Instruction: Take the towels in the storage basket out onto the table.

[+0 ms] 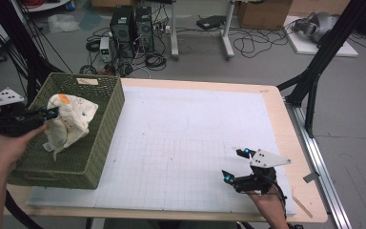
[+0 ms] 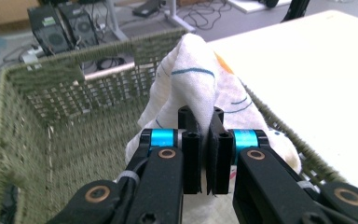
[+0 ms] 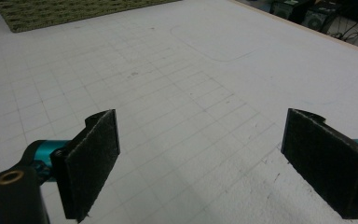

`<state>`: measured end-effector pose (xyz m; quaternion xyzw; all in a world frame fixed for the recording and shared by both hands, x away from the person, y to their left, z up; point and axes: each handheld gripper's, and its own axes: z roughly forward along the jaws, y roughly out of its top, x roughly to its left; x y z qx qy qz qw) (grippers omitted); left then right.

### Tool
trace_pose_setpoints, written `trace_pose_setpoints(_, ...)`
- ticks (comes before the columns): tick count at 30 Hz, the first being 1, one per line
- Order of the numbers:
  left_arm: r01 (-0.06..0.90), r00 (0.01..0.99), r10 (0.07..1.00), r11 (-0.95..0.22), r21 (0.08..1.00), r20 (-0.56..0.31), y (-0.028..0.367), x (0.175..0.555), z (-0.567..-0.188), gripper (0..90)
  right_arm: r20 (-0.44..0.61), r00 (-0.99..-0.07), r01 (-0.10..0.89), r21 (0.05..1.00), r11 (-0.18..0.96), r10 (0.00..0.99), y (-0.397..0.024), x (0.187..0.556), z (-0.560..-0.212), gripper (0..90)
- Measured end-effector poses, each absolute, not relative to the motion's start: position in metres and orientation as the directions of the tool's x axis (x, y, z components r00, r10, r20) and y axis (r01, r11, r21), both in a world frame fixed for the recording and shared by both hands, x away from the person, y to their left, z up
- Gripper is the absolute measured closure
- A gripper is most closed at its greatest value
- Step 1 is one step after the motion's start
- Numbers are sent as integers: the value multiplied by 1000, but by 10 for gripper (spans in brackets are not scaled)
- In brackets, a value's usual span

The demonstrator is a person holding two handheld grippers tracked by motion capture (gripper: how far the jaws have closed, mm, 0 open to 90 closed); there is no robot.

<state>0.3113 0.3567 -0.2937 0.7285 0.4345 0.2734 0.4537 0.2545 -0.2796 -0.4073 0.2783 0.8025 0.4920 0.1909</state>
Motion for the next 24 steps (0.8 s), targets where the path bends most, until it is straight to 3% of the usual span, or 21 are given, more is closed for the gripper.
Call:
trace_pose_setpoints(15, 273, 522, 853, -170, 947, 3, 354, 298, -267, 862, -34, -774, 255, 897, 362, 632, -280, 255, -408, 106)
trace_pose_setpoints(24, 186, 599, 799, -203, 962, 53, 319, 290, -233, 862, -39, -774, 254, 895, 366, 632, -279, 256, -408, 106)
